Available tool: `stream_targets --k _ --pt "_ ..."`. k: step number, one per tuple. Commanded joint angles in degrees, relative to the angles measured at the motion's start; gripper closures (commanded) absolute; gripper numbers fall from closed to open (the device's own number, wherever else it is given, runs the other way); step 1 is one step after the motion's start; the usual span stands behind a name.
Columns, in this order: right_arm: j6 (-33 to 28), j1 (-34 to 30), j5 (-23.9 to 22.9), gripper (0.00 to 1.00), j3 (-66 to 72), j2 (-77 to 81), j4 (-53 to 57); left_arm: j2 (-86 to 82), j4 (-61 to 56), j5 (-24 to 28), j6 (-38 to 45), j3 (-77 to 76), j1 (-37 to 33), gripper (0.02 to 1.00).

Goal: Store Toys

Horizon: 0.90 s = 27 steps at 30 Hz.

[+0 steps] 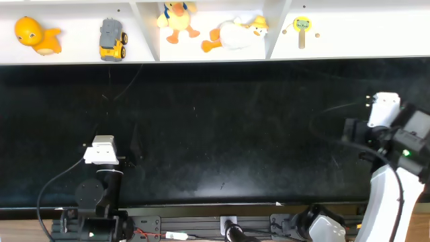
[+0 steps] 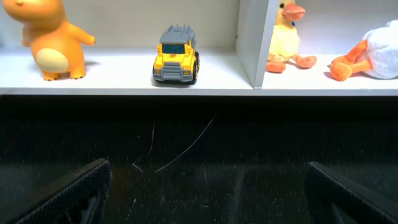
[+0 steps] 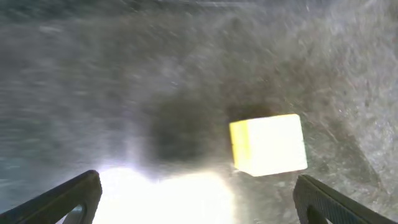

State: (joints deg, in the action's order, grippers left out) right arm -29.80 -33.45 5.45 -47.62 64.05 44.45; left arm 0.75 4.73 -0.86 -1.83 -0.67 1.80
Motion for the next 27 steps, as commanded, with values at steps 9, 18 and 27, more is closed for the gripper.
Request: stream_targets --k 9,18,27 --pt "-12.02 -8.68 4.2 0.003 0.0 10.64 -7.72 -0.59 0.07 0.33 -1.27 0.22 0.15 0.023" --pt "-17.59 -17.14 6.8 0.003 0.0 11.67 -8.96 -0.59 0.07 0.33 -1.27 0.22 0.15 0.023" --pt "-19.98 -17.94 7.52 0.005 0.0 18.67 -11.54 -0.59 0.07 0.33 -1.27 0.22 0.15 0.023"
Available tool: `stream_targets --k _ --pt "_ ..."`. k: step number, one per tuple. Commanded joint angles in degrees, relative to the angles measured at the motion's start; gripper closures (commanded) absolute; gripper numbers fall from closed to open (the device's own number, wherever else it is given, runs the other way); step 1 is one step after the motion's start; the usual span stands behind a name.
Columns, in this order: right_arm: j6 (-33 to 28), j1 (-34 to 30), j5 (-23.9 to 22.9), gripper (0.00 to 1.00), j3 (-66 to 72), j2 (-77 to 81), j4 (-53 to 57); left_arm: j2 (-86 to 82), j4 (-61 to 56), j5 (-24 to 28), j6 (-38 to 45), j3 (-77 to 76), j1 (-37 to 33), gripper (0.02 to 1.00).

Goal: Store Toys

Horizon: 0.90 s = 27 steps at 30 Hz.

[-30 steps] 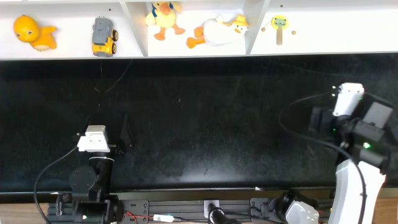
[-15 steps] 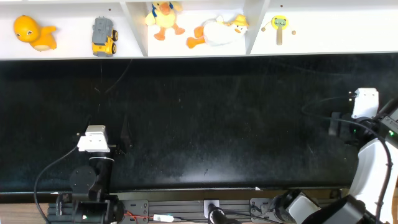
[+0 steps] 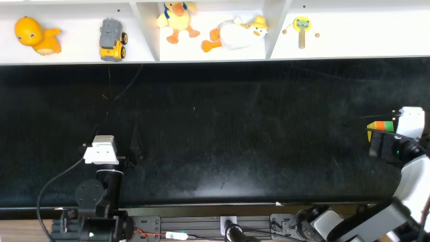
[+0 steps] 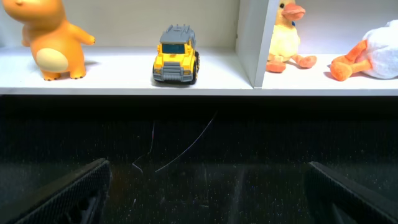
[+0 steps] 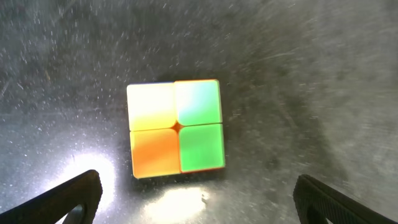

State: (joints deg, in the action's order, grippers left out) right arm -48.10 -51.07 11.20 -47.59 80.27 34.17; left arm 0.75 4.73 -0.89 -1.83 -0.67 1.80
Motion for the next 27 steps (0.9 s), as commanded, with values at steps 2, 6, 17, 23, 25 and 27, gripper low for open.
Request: stream_targets --k 2,6,17,23,25,27 --pt "-1.66 -0.33 2.82 0.005 -0.02 3.52 -2.82 -0.59 0.07 0.35 -1.25 0.22 0.15 0.023" --pt "-1.64 -0.24 5.51 0.003 -0.02 4.74 -4.9 -0.59 0.07 0.33 -1.27 0.22 0.15 0.02" --pt "0.55 0.13 5.92 0.06 -0.02 6.73 -4.96 -0.59 0.07 0.35 -1.27 0.22 0.15 0.023" --pt "1.4 0.13 5.7 0.165 -0.02 6.73 -4.92 -0.59 0.07 0.35 -1.27 0.22 0.15 0.023" --pt "1.86 0.13 5.68 0.2 -0.02 6.73 -4.85 -0.59 0.07 0.35 -1.27 0.22 0.15 0.023" --pt "1.86 0.13 5.68 0.257 -0.02 6.73 -4.85 -0.59 0.07 0.35 -1.27 0.22 0.15 0.023"
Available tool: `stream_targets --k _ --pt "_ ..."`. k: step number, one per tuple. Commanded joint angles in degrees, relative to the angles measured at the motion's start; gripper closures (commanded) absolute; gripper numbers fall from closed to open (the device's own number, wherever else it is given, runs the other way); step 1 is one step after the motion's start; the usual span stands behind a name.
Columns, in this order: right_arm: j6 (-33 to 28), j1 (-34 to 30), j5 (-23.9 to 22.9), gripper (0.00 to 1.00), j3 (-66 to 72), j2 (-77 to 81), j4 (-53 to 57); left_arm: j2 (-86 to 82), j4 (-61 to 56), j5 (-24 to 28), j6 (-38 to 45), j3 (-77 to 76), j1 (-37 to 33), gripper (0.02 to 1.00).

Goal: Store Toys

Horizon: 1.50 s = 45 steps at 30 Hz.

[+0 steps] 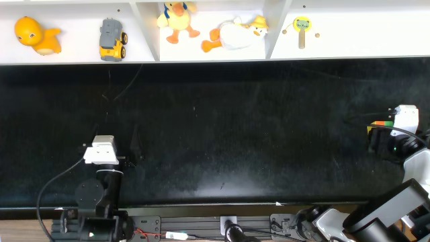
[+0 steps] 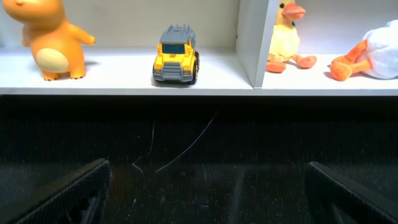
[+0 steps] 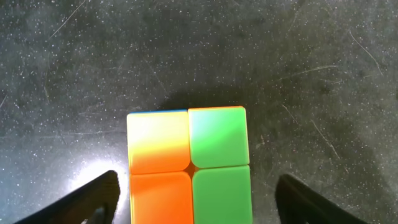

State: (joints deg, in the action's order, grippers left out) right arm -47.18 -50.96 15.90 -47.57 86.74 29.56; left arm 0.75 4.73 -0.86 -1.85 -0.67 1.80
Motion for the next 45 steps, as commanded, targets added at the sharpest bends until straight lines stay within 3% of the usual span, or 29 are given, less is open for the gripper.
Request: stream_targets --k 1,3,9,20,31,37,45 --pt "0.92 0.04 1.01 0.294 -0.04 0.26 -0.26 -0.59 0.07 0.33 -1.22 0.22 0.15 0.023" --pt "0.92 0.04 1.01 0.389 -0.04 0.26 -0.31 -0.59 0.07 0.33 -1.25 0.22 0.15 0.023" --pt "0.92 0.04 0.98 0.45 -0.04 0.24 -0.26 -0.59 0.07 0.33 -1.25 0.22 0.15 0.023" --pt "2.71 3.41 0.61 0.476 -0.87 -2.84 0.46 -0.59 0.07 0.33 -1.25 0.22 0.15 0.023" --pt "13.0 11.37 0.55 0.485 -12.72 -3.54 4.31 -0.59 0.07 0.33 -1.25 0.22 0.15 0.023" --pt "17.35 15.37 -3.52 0.514 -17.7 0.0 4.76 -0.59 0.07 0.33 -1.25 0.22 0.15 0.023" --pt "23.28 17.92 -2.23 0.496 -23.65 3.61 2.78 -0.59 0.07 0.33 -1.25 0.22 0.15 0.023"
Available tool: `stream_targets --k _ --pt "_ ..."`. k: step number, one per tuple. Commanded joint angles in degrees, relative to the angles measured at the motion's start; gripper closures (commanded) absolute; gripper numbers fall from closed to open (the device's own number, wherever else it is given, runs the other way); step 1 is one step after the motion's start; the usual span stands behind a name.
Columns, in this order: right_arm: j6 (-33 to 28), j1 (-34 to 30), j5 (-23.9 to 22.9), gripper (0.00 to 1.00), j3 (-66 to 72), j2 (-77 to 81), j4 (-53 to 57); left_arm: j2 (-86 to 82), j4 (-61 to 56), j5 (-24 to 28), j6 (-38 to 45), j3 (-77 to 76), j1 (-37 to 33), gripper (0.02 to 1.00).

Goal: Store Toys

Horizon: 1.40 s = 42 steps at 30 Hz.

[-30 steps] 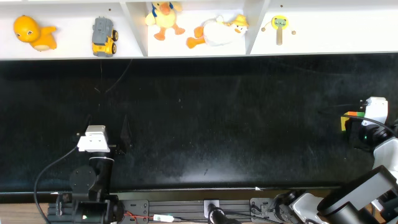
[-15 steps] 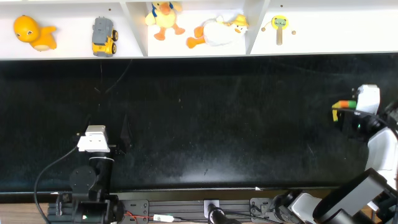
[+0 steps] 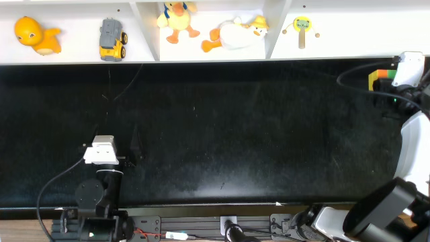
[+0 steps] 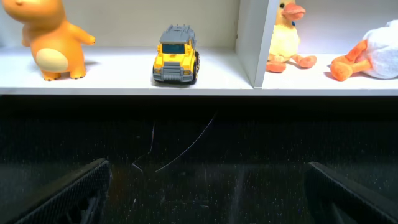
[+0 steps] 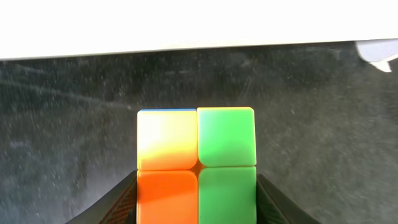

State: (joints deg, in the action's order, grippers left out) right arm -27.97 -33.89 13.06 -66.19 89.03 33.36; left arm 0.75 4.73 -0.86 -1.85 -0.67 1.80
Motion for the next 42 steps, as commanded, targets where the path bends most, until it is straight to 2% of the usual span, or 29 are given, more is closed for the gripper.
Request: stream_targets --k 1,19,27,30,31,32,33,35,42 --pt "4.52 1.11 0.94 0.496 -6.19 1.77 -0.96 -0.59 0.07 0.33 -1.25 0.22 0.15 0.023" --pt "7.23 9.22 0.37 0.485 -25.2 17.68 1.64 -0.59 0.07 0.33 -1.22 0.22 0.15 0.023" --pt "7.45 10.14 0.42 0.467 -28.41 20.46 1.66 -0.59 0.07 0.33 -1.25 0.22 0.15 0.025" --pt "7.45 10.25 0.39 0.354 -28.41 20.46 2.05 -0.59 0.07 0.33 -1.25 0.22 0.15 0.023" --pt "7.45 10.25 0.39 0.292 -28.41 20.46 2.21 -0.59 0.07 0.33 -1.25 0.22 0.15 0.023" --pt "7.43 10.25 0.39 0.167 -28.41 20.46 2.43 -0.59 0.07 0.33 -1.25 0.22 0.15 0.023" --pt "7.43 10.25 0.39 0.091 -28.41 20.46 2.67 -0.59 0.07 0.33 -1.25 0.22 0.15 0.023" --pt "7.43 10.25 0.15 0.007 -28.41 20.35 3.32 -0.59 0.07 0.33 -1.25 0.22 0.15 0.023" --pt "7.19 11.47 -8.15 0.007 -24.33 16.52 6.6 -0.59 0.07 0.33 -1.25 0.22 0.15 0.023"
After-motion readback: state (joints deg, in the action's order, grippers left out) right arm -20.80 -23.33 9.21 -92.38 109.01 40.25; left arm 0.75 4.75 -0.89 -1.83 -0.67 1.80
